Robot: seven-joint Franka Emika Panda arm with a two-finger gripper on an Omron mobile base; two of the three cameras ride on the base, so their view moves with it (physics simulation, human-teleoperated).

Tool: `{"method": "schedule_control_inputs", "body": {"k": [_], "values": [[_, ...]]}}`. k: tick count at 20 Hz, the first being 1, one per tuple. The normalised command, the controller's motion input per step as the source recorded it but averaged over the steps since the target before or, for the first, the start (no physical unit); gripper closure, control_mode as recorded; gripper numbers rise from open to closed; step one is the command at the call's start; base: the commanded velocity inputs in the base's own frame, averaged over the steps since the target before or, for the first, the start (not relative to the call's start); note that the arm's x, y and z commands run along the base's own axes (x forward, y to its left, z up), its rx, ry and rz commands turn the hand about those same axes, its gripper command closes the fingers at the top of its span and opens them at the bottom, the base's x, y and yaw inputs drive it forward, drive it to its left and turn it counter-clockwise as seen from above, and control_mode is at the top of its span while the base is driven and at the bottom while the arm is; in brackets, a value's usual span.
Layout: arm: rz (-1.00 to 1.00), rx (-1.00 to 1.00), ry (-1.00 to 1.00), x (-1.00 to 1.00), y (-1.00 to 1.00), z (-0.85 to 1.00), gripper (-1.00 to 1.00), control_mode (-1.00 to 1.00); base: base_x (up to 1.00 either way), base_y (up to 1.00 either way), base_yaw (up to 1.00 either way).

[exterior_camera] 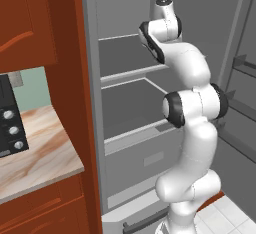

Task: Gather the sweet potato and avocado from the fridge and place them on a tray on the dining counter. Then gather the steak and fish from the fridge and place them on the other tray.

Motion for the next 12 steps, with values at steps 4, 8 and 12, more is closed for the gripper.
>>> {"method": "schedule_control_inputs", "body": {"k": [4, 8, 12], "values": [[0.0, 0.0, -0.28, -1.0, 0.0, -0.24, 1.0, -1.0, 0.0, 0.0, 0.0], [-0.01, 0.01, -0.24, -1.0, 0.0, -0.07, 1.0, -1.0, 0.0, 0.0, 0.0], [0.0, 0.05, -0.19, -1.0, 0.0, 0.02, 1.0, -1.0, 0.0, 0.0, 0.0]]}}
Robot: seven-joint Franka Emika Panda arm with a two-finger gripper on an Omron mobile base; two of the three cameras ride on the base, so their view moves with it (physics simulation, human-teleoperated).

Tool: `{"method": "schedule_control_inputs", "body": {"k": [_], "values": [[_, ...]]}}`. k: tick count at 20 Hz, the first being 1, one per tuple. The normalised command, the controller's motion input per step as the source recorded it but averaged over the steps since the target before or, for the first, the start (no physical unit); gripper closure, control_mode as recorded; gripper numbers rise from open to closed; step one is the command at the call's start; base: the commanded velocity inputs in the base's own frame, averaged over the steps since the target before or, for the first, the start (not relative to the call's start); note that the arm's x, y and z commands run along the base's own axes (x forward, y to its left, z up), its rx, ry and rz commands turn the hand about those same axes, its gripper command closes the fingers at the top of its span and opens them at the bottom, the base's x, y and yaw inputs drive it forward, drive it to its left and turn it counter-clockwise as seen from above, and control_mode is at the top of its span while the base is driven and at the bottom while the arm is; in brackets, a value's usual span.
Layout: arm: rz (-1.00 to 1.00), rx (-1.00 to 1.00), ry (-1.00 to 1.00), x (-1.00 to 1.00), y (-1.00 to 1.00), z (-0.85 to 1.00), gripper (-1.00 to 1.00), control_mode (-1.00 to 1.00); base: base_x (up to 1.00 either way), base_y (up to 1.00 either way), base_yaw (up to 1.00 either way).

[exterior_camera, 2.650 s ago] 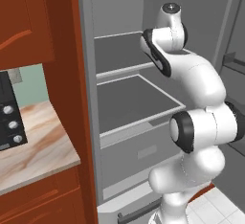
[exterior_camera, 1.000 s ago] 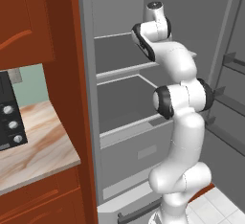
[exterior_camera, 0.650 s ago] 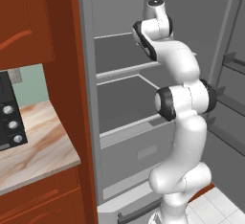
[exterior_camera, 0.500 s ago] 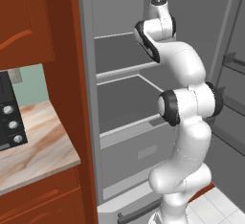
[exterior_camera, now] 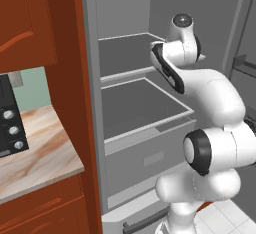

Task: Gather the sweet potato and avocado from the fridge and place them on a tray on the dining counter. Then gather the steak and fish from the fridge and place them on the other tray.

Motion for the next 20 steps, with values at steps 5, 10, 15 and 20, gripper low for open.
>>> {"method": "schedule_control_inputs", "body": {"k": [5, 10, 15, 20], "values": [[-0.02, 0.09, -0.06, -1.0, 0.0, 0.27, 1.0, -1.0, 0.0, 0.0, 0.0], [-0.02, 0.08, -0.01, -1.0, 0.0, 0.36, 1.0, -1.0, 0.0, 0.0, 0.0], [-0.01, 0.04, 0.0, -1.0, 0.0, 0.13, 1.0, -1.0, 0.0, 0.0, 0.0], [-0.01, 0.0, -0.02, -1.0, 0.04, -0.01, 1.0, -1.0, 0.0, 0.0, 0.0]]}}
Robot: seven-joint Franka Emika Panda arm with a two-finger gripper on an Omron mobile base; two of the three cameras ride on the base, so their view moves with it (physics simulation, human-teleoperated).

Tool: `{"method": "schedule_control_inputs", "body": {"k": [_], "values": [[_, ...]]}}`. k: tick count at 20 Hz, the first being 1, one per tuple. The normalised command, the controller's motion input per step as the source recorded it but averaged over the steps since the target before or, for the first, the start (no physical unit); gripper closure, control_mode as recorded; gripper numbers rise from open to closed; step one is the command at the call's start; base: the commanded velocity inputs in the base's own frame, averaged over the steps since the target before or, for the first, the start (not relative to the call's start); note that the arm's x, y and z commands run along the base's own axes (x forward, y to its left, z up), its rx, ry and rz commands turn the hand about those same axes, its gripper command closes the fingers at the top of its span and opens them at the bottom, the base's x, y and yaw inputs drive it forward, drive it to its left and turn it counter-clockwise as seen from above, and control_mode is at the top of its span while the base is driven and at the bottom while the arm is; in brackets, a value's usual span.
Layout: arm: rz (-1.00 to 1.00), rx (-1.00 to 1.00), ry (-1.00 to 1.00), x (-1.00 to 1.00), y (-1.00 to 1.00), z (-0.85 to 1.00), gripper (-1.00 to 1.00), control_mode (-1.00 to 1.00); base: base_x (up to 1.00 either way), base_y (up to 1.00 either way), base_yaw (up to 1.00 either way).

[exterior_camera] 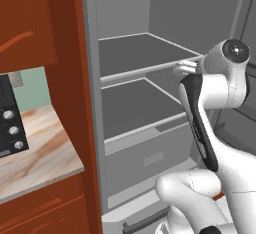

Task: Gather the sweet potato and avocado from the fridge and place them on a tray on the dining counter. Then gather the steak and fish from the fridge and place them on the other tray.

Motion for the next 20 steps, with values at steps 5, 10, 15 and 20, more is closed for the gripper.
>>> {"method": "schedule_control_inputs", "body": {"k": [5, 10, 15, 20], "values": [[-0.01, 0.0, -0.07, -1.0, 0.12, -0.07, 1.0, -1.0, 0.0, 0.0, 0.0], [0.0, 0.0, -0.05, -1.0, 0.19, -0.2, 1.0, -1.0, 0.0, 0.0, 0.0], [0.0, -0.04, 0.0, -0.53, 0.07, -0.19, 1.0, -1.0, 0.0, 0.0, 0.0], [0.0, 0.0, 0.0, 0.0, 0.0, 0.0, 1.0, 1.0, -0.26, 0.0, -0.01]]}}
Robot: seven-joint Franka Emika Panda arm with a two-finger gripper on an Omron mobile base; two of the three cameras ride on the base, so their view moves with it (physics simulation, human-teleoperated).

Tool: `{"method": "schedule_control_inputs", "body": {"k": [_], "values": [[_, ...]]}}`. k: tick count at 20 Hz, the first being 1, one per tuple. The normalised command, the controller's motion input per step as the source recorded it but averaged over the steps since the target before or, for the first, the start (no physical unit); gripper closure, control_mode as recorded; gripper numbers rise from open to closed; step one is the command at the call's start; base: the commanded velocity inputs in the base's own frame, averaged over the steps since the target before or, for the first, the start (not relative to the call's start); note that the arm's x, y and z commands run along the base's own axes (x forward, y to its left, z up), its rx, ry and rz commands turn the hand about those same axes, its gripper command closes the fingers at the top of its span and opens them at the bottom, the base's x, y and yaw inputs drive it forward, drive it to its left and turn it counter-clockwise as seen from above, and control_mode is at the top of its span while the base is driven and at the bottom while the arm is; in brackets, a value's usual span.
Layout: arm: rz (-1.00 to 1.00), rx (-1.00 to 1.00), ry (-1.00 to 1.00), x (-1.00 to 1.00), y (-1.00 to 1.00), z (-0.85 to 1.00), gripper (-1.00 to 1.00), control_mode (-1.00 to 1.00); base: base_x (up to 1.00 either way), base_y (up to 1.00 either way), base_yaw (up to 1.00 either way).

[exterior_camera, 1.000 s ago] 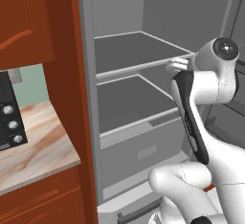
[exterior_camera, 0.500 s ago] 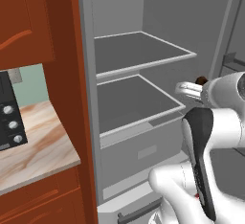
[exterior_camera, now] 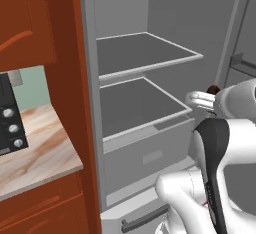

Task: Gather the sweet potato and avocado from the fridge and place them on a tray on the dining counter. Then gather the steak and fish from the fridge and place them on the other tray.

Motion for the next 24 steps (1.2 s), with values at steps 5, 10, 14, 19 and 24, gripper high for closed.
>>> {"method": "schedule_control_inputs", "body": {"k": [5, 10, 14, 19, 24], "values": [[0.0, 0.0, 0.0, 0.0, 0.0, 0.0, 1.0, 1.0, -0.97, 0.41, -0.25], [0.0, 0.0, 0.0, 0.0, 0.0, 0.0, 1.0, 1.0, -0.79, 0.42, -0.47], [0.0, 0.0, 0.0, 0.0, 0.0, 0.0, 1.0, 1.0, -0.39, 0.06, -0.69], [0.0, 0.0, 0.0, 0.0, 0.0, 0.0, 1.0, 1.0, -0.2, 0.0, -0.73], [0.0, 0.0, 0.0, 0.0, 0.0, 0.0, 1.0, 1.0, -0.34, 0.0, -0.69]]}}
